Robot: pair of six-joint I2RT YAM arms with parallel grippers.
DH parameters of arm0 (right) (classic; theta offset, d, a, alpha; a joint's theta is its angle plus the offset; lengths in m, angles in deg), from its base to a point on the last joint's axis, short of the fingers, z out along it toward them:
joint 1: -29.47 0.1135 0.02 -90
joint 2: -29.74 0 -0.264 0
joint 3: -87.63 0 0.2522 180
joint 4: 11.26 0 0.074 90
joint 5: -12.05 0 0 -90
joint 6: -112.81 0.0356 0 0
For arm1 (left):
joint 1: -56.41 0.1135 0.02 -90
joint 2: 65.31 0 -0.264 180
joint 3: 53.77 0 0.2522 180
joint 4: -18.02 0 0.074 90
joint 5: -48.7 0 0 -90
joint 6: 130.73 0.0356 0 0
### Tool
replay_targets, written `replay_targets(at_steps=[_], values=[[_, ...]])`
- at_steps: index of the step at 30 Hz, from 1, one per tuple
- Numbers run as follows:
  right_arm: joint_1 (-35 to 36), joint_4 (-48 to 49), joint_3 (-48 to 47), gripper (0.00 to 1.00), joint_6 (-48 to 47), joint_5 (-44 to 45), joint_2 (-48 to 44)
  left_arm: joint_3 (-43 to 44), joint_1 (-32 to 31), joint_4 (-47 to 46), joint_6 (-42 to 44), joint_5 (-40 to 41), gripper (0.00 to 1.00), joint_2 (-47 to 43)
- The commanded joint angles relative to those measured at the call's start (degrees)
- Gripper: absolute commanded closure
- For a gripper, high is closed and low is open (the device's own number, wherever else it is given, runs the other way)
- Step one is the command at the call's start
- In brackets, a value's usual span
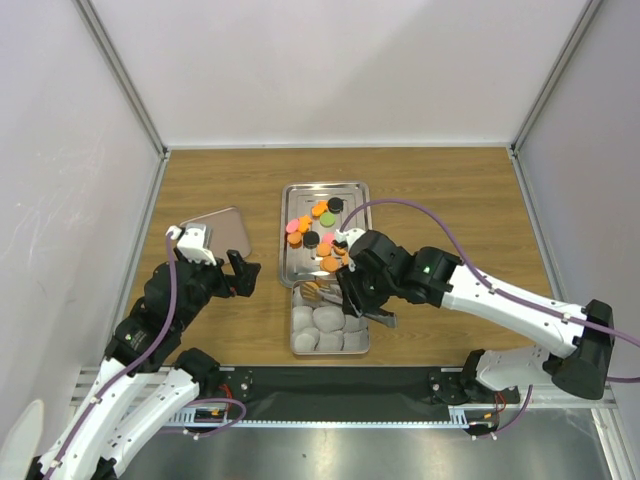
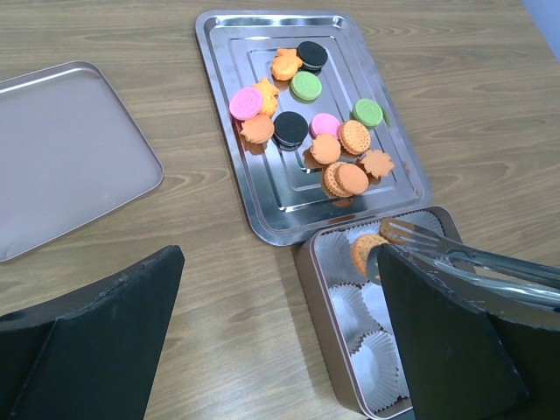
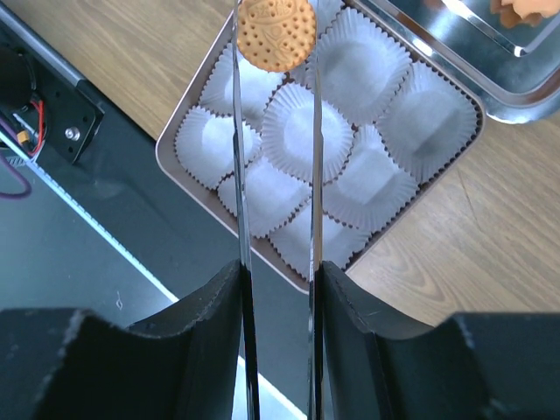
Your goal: Pack the cookies
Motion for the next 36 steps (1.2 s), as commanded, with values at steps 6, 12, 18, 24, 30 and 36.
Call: replay_targets(at_steps=[6,12,18,24,30,36], values=[[0.4,6.9,0.7,0.74,1.0,0.2,2.8,0.0,-0.4,-1.6,-0.1,0.1,0.00,0.5],[0.4,8.2,1.0,0.72,1.4,0.4,3.8,0.0,-0.4,-1.6,-0.1,0.0,0.00,0.5],[0.4,8.3,1.2,0.69,1.6,0.4,4.3,-0.1,-0.5,-1.6,-0.2,0.2,0.00,0.0],[0.4,8.2,1.7,0.68,1.8,0.7,4.6,0.0,-0.8,-1.5,-0.2,0.2,0.00,0.0],[0.4,8.2,2.0,0.65,2.0,0.7,4.3,-0.1,-0.9,-1.4,-0.2,0.4,0.00,-0.1],[0.4,8.8,2.4,0.62,2.1,0.4,4.5,0.0,-0.9,-1.5,-0.2,0.4,0.00,-0.1]])
